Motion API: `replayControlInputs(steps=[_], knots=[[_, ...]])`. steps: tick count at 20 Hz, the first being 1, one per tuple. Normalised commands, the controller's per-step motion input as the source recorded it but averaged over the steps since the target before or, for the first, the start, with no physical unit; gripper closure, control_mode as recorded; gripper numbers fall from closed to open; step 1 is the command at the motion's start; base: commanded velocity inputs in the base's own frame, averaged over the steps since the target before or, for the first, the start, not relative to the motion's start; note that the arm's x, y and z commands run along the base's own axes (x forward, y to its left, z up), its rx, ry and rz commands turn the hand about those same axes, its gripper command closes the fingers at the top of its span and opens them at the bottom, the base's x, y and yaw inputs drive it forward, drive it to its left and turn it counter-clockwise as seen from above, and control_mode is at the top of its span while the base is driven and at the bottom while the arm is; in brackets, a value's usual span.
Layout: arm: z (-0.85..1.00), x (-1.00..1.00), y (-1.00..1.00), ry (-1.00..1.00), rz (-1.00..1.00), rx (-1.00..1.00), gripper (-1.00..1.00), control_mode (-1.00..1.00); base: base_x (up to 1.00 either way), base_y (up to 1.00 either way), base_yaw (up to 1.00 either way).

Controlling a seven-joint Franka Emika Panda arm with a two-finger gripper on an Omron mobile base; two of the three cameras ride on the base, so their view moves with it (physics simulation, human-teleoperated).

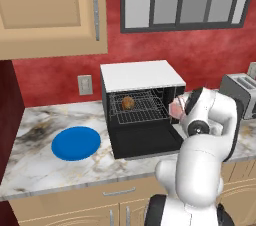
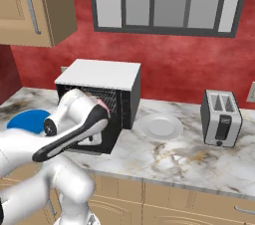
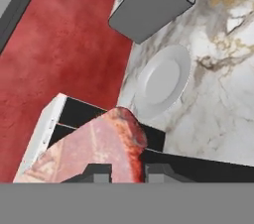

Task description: Open the toaster oven door. Place the bread on the bottom rack in the toaster oven and place the steak on the top rack.

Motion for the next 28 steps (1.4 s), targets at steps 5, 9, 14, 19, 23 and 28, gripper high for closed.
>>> replayControlInputs(steps=[5, 9, 14, 19, 23, 28], knots=[[0.0, 0.38, 0.72, 0.4, 0.01, -0.05, 1.0, -1.0, 0.0, 0.0, 0.0], [0.16, 0.54, 0.47, 0.2, 0.0, 0.0, 1.0, -1.0, 0.0, 0.0, 0.0], [0.08, 0.44, 0.39, 0.13, 0.04, 0.0, 1.0, -1.0, 0.0, 0.0, 0.0], [-0.03, 0.44, 0.13, 0.1, 0.07, 0.0, 1.0, -1.0, 0.0, 0.0, 0.0], [-0.1, 0.52, 0.12, 0.01, 0.06, 0.0, 1.0, -1.0, 0.0, 0.0, 0.0], [-0.36, 0.31, 0.1, 0.0, 0.08, 0.0, 1.0, -1.0, 0.0, 0.0, 0.0]])
